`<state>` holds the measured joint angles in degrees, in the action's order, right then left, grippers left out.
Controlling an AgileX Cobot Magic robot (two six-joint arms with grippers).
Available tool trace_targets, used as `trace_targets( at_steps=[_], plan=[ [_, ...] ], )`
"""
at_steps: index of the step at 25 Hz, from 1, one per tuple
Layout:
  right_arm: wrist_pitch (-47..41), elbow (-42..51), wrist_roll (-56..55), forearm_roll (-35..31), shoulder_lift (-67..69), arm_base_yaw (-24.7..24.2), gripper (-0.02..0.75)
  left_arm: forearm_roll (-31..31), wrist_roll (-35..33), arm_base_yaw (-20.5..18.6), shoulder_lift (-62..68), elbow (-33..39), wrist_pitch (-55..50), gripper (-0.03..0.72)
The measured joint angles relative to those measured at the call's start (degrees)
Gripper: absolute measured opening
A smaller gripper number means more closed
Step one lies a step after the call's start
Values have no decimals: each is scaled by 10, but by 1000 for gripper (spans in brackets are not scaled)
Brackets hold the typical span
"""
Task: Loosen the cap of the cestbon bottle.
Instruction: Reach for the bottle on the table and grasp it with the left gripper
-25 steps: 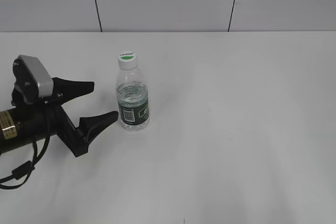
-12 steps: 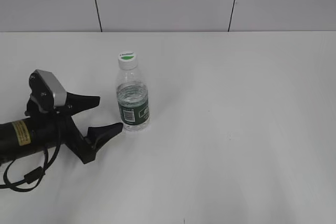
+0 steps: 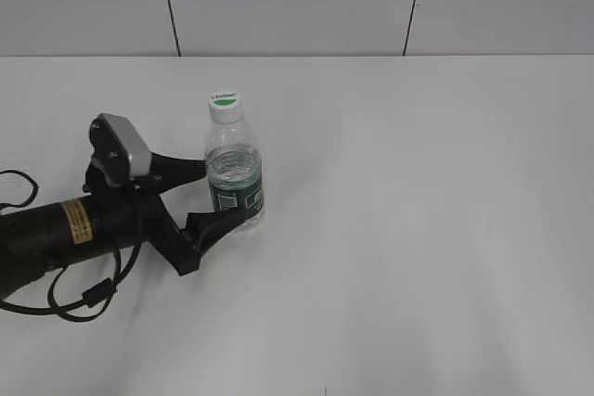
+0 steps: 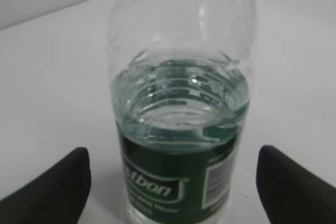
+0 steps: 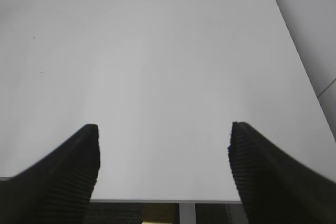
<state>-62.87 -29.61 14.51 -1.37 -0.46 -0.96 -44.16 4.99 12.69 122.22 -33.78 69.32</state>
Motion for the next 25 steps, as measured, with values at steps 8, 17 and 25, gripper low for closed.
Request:
trace_targets(
  at_steps=[8,17,25],
  plan=[
    [0,0,0,0,0,0,584,36,9,37,14,-22,-1,589],
    [0,0,0,0,0,0,584,52,37,43,15,-60,-1,589],
    [0,0,0,0,0,0,584,52,44,47,15,-68,-29,589]
  ],
)
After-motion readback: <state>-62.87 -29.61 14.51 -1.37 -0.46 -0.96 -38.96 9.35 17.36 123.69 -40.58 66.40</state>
